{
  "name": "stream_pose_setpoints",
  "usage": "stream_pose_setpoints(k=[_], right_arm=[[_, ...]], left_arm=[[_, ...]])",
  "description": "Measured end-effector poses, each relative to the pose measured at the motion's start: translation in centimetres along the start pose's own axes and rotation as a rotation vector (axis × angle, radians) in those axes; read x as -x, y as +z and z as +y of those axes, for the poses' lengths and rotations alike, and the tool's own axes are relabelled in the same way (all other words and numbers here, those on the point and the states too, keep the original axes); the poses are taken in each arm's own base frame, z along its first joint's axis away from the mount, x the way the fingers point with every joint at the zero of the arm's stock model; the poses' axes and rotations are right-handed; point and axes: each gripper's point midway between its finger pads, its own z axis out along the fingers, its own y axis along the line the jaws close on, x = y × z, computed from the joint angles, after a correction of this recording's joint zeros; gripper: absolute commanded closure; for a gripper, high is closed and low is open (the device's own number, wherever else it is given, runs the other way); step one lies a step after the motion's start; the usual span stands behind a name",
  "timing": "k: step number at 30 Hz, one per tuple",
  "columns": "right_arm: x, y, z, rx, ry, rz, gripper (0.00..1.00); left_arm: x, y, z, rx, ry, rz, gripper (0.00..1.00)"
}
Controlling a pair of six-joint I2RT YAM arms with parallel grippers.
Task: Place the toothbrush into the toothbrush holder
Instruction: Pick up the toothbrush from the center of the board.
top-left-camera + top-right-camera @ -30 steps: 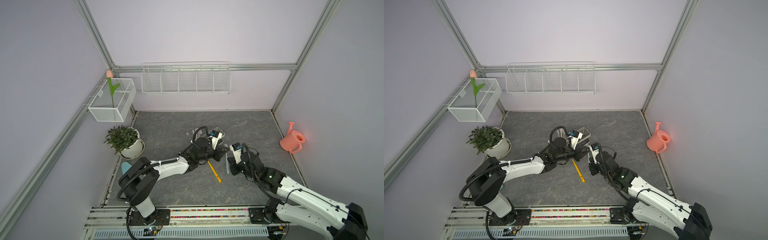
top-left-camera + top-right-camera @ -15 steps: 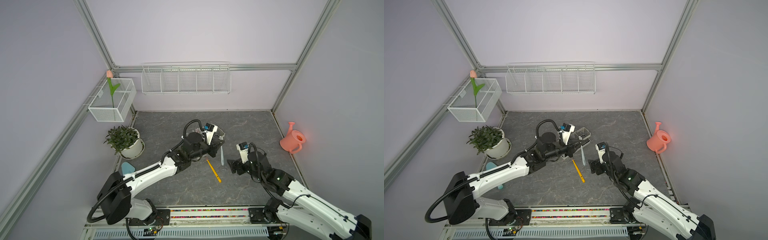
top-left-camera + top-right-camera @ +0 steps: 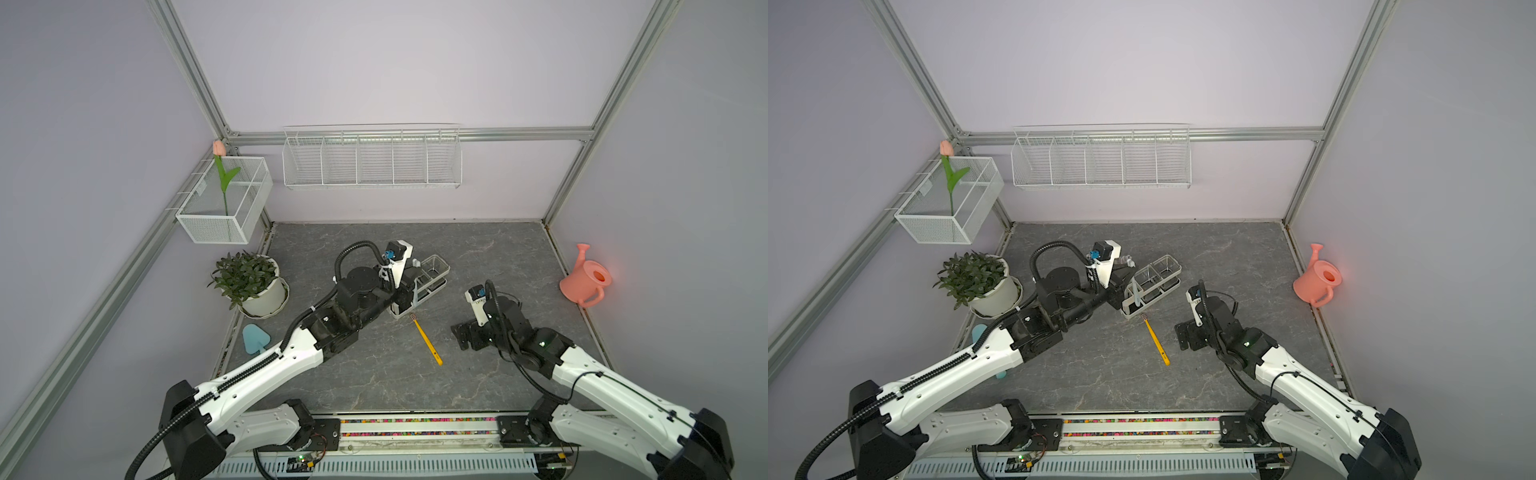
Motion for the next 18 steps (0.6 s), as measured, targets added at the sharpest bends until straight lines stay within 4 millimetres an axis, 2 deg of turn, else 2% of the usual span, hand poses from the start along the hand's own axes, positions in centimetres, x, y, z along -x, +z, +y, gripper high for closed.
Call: stream_pose_setpoints(k=[3,6,14,18], right_arm=[[0.0,-0.1,-0.1,0.005,-0.004,-0.016,0.02],[0.1,-0.1,-0.3,0.001,-0.010,-0.027,0.02],[0.9,0.1,-2.3,-0.028,0.038,-0.055,0.01],[0.2,0.7,-2.7,-0.031,0.050,-0.054,0.02]], left_arm=[[0.4,-0.3,0.8,0.044,0.043,-0.040,1.00],[-0.6,0.0,1.6,0.092,0.081,-0.049,1.00],[-4.7,4.0,3.5,0.216,0.154,0.043,1.00],[-5.4,5.3,4.0,0.251,0.188,0.058,1.00]])
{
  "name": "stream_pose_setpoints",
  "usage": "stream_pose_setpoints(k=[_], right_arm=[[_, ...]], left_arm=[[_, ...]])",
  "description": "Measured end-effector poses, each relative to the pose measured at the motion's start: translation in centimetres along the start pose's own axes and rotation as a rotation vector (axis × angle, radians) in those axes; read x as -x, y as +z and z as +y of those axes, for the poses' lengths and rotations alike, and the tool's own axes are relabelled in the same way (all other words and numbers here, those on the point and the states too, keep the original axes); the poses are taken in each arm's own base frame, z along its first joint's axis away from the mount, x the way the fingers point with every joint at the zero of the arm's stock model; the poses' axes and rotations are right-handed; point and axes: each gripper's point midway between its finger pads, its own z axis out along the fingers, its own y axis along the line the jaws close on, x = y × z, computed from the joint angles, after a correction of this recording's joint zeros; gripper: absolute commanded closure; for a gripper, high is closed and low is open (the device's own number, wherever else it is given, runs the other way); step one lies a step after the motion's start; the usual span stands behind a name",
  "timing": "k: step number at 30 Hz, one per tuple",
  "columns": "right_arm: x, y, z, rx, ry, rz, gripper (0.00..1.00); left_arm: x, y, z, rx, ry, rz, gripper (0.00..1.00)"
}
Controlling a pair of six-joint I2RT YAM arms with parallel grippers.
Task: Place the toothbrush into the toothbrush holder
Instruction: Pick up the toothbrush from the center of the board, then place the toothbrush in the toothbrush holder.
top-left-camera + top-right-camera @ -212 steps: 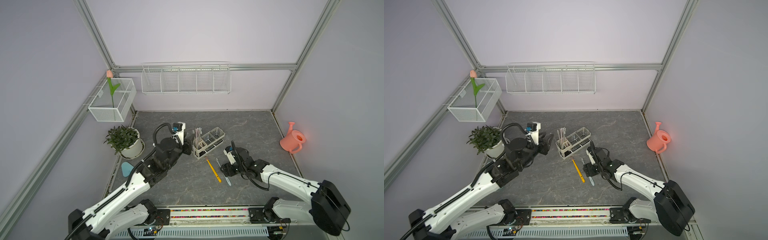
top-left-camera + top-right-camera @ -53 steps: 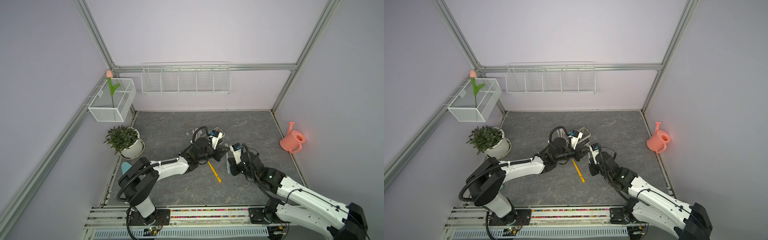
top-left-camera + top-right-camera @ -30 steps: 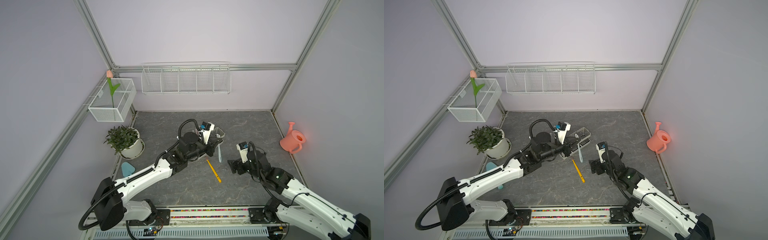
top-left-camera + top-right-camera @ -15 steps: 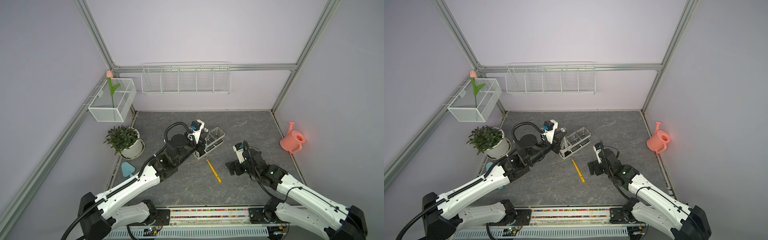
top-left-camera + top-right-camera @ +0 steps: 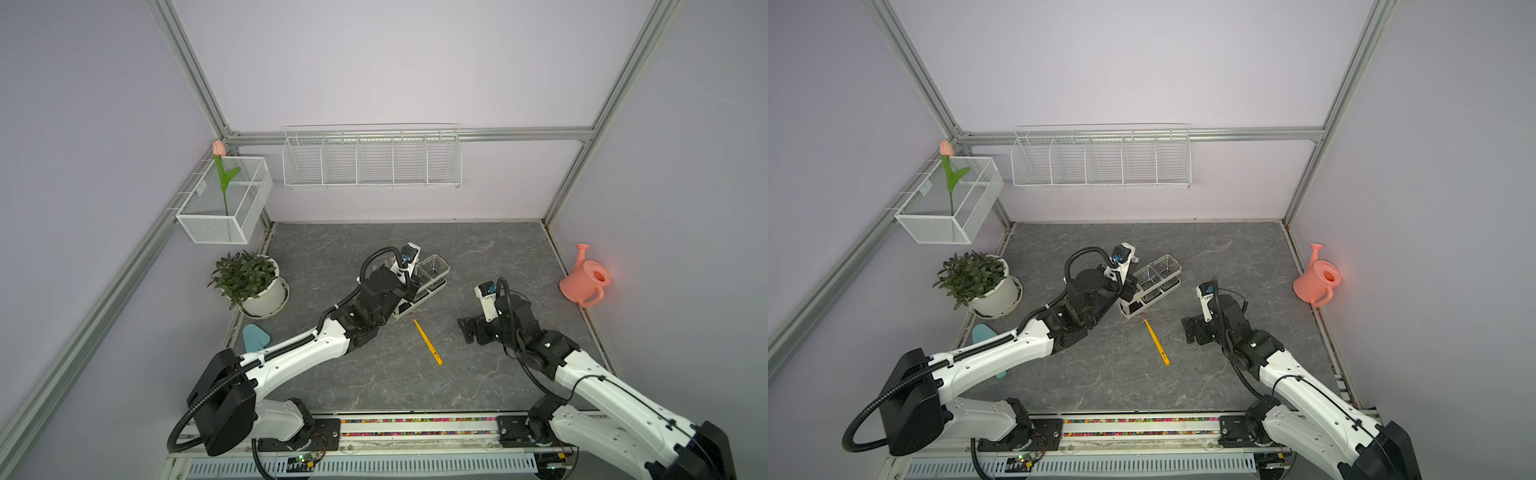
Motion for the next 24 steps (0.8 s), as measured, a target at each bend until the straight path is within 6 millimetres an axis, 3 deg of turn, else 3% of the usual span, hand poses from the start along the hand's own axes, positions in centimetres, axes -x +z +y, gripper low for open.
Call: stream_pose_setpoints(k=[10,17,24], right_arm=[[-3.6,1.6,-0.9,-0.010,0.059,0.058,0.02],[-3.0,1.6,-0.9,-0.012,0.064,0.044,0.02],[-3.0,1.6,-1.1,-0.020,0.063,0.046,0.02]], left_arm=[[1.5,1.2,0.9,0.040,0.027,-0.052,1.00],[2.1,1.5,2.8,0.072,-0.030,-0.099,1.00],[0.3,2.1,2.0,0.044,-0.078,-0.081,1.00]])
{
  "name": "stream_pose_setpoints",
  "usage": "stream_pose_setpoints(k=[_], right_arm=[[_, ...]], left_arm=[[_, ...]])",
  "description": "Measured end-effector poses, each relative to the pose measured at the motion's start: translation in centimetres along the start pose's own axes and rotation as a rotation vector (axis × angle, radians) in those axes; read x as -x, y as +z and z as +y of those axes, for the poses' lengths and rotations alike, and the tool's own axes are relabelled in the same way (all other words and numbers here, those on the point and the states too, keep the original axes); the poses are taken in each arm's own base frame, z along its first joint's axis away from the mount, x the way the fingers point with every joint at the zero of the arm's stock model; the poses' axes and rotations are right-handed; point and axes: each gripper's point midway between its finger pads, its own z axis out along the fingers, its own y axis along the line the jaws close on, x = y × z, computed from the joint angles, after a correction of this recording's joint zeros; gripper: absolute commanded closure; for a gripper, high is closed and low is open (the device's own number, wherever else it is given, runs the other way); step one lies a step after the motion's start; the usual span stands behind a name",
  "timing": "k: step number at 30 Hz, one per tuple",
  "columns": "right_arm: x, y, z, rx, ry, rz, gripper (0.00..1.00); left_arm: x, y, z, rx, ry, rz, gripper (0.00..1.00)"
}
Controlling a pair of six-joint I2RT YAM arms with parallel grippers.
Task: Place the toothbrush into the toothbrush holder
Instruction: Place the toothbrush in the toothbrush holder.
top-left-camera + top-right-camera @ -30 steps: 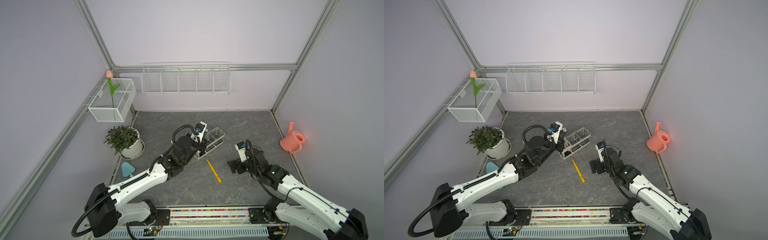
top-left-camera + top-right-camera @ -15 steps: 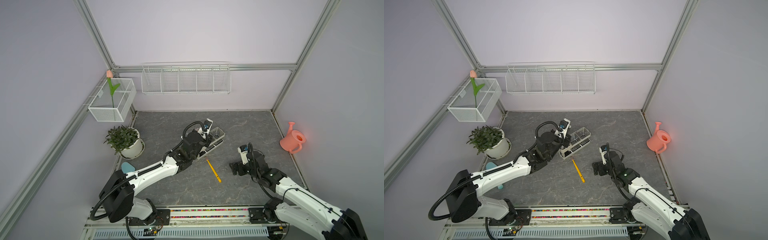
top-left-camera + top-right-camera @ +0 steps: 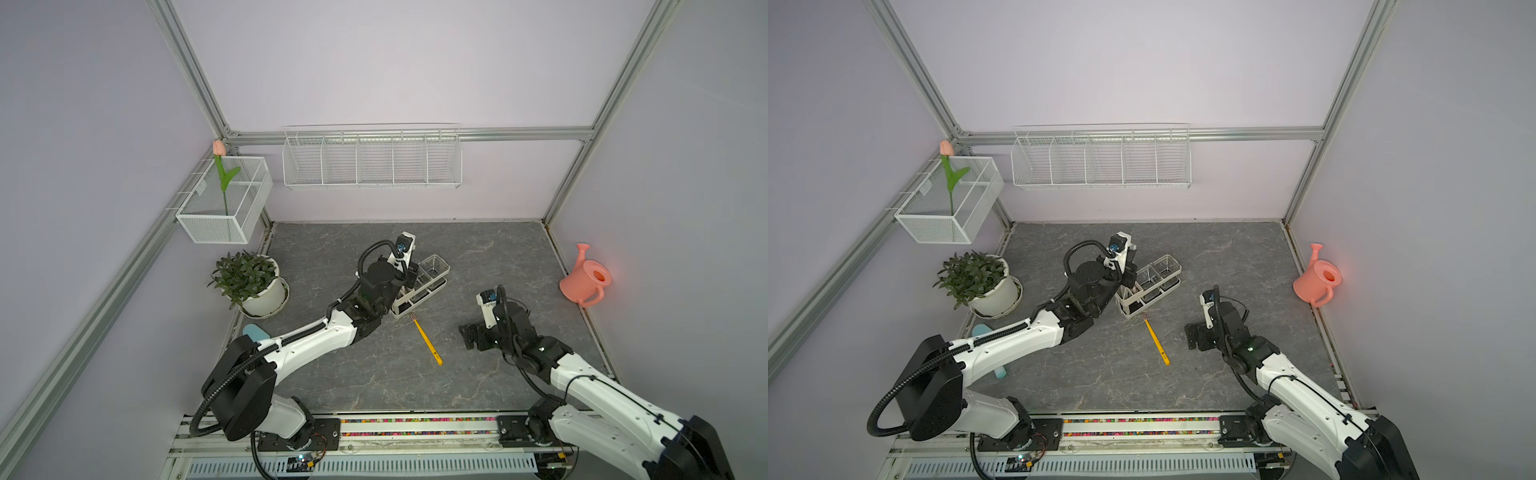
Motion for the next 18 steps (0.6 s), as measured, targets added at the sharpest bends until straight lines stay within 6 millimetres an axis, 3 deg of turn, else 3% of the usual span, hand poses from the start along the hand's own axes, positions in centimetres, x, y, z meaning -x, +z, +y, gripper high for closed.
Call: stream_pose_setpoints(k=[10,18], right_arm=[[0.0,0.0,-0.2,-0.008,0.003,0.002,0.02],[0.0,0.1,-0.4,-0.013,0.007,0.002,0.02]], left_arm=[[-0.8,-0.1,-0.3,-0.014,-0.052,0.006,1.00],[-2.7,-0.2,-0.4,-0.018,-0.064,0.041,1.00]])
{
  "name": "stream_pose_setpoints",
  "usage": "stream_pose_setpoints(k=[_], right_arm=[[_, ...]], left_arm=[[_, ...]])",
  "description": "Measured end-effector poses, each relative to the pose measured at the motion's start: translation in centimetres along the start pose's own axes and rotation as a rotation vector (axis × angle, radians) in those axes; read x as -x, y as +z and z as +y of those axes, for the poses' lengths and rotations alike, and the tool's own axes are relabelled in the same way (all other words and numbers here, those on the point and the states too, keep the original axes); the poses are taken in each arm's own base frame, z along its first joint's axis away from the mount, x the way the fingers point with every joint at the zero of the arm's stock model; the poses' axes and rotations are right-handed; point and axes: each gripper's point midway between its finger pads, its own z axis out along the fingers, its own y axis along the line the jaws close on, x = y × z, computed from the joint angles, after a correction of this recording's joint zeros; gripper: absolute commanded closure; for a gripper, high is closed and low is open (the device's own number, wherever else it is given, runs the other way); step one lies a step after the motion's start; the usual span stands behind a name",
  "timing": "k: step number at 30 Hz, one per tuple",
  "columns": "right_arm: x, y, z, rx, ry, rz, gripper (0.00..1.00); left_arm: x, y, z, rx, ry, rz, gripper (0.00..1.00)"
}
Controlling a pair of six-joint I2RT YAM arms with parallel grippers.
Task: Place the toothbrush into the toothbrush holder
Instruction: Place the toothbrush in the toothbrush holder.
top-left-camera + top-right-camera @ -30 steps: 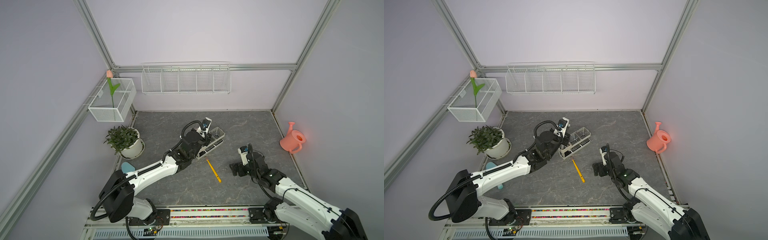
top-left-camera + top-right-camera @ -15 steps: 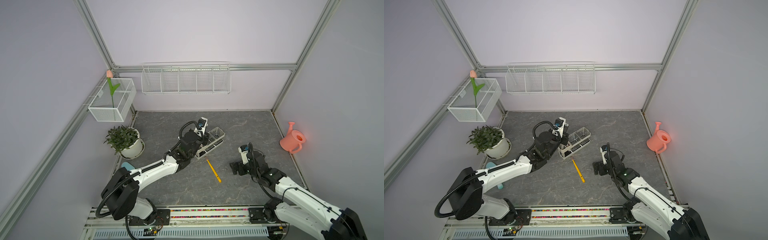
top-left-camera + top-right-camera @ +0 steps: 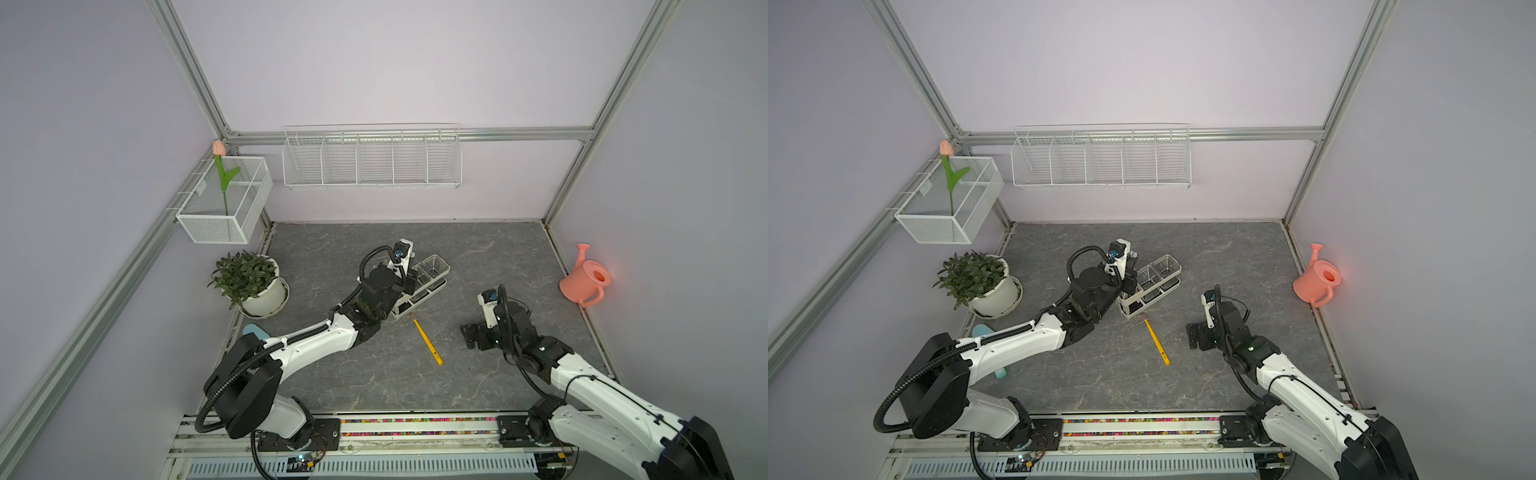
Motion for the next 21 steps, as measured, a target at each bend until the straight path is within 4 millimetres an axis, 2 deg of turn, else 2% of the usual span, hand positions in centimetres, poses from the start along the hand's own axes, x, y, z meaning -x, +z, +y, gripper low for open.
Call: stream_pose_setpoints(k=[21], right_arm=[[-0.8,1.7,-0.3,-0.018,0.002,0.057,0.01]], left_arm=[[-5.0,1.3,0.2,0.015,-0.030,0.088,1.00]])
